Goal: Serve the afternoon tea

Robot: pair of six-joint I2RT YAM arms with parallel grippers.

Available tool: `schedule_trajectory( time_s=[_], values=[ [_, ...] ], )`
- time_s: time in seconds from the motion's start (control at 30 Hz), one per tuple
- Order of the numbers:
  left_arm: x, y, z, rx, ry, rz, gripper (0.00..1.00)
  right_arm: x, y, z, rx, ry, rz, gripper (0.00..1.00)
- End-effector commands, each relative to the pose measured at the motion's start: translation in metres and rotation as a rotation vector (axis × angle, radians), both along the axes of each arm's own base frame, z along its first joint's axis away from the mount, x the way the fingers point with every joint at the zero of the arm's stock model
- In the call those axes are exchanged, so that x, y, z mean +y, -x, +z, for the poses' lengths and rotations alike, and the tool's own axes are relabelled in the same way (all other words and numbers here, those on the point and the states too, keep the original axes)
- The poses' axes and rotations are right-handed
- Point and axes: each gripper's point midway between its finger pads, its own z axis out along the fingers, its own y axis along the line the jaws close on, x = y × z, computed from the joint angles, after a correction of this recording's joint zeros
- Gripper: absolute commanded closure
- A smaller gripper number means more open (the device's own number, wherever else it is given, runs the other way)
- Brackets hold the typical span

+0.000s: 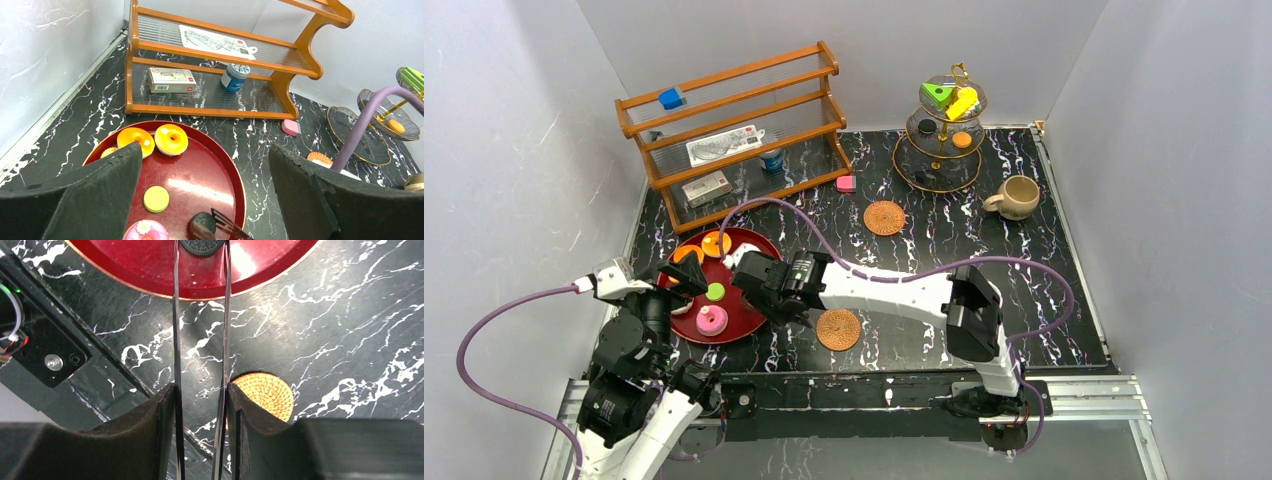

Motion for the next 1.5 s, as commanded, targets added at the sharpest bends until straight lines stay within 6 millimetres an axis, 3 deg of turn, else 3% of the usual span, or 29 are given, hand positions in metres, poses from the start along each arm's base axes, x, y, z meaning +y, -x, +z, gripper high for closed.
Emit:
schedule_trajectory(
  time_s=[0.0,0.3,0.63,0.73,1.03,1.2,1.47],
  values=[
    [0.003,0.000,0.005,-0.016,0.013,0.018,0.06,0.003,-0.032,0.066,-0.088,-0.177,-0.074,0.53],
    [-0.003,-0.003,0.004,-0.009,0.005,-0.007,0.06,-0.047,-0.086,0.101,-0.154,-0.224,-0.215,0.54],
    [-0.012,-0.009,0.000,0.019,-0.014,-0.043,0.06,-0.142,-0.160,0.133,-0.268,-0.211,-0.460,0.54],
    [-0.014,-0.011,-0.002,0.031,-0.021,-0.051,0.05,-0.175,-0.184,0.133,-0.287,-0.190,-0.542,0.54],
    [-0.015,-0.010,-0.001,0.026,-0.018,-0.060,0.05,-0.251,-0.236,0.138,-0.310,-0.214,-0.720,0.54],
    [-0.016,-0.010,-0.001,0.028,-0.018,-0.063,0.05,-0.274,-0.260,0.139,-0.303,-0.257,-0.771,0.54],
    [-0.015,-0.010,0.000,0.023,-0.016,-0.063,0.05,-0.288,-0.287,0.153,-0.330,-0.327,-0.820,0.54]
  ],
)
